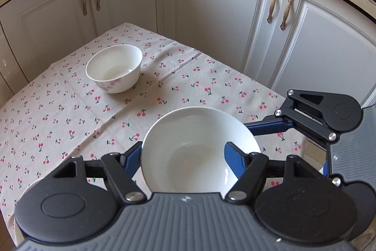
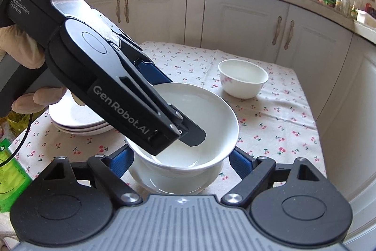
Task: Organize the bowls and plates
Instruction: 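Settle the bowl nested in the other bowl, keeping the left tool closed, then open the left tool and release the nested white bowl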
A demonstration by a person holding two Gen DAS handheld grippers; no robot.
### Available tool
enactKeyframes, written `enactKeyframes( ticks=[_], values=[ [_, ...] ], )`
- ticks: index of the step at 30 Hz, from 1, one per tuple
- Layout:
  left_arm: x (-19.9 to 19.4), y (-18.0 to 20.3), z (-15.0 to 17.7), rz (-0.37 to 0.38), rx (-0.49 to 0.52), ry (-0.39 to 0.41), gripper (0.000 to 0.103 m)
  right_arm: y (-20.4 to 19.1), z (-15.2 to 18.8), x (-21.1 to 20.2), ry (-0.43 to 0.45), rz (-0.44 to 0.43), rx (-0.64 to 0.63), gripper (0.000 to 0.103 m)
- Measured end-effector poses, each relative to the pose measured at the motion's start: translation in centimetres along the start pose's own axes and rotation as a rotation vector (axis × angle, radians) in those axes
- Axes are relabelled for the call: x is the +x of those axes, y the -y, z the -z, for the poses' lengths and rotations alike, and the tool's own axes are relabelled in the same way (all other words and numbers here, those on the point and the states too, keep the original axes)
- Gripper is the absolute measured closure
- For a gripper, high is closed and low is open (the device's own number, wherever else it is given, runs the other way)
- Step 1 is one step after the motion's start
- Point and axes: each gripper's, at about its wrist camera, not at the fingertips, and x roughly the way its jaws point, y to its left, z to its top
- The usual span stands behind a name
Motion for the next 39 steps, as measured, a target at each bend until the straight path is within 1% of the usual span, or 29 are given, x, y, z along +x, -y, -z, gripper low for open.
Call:
enactKeyframes(
  ticks=[5,19,34,36,37,38,39],
  values=[
    [0.3,-0.1,0.3,0.004,-0.003,-0.007,0.03,-0.1,0.2,0.5,-0.017,-0.005,-0.007,0.012],
    [1.2,0.3,0.8,-0.004,0.028,-0.031,0.03,0.3,0.6,1.1,-0.04,-0.021,0.002,0.012],
    [1.9,-0.1,1.1,0.015,0.014,-0.046,0.03,0.3,0.8,1.4,-0.049,-0.029,0.004,0.012],
    [1.8,-0.1,1.2,0.021,0.019,-0.039,0.029,0.4,0.8,1.5,-0.056,-0.036,0.011,0.01],
    [1.7,-0.1,1.3,0.02,0.025,-0.033,0.029,0.4,0.8,1.5,-0.05,-0.032,0.01,0.003],
    [1.6,-0.1,1.3,0.017,0.027,-0.03,0.029,0.3,0.8,1.4,-0.039,-0.02,0.001,0.0],
    [1.4,-0.1,1.4,0.014,0.029,-0.027,0.028,0.2,0.8,1.2,-0.023,-0.01,-0.008,0.0]
  ],
)
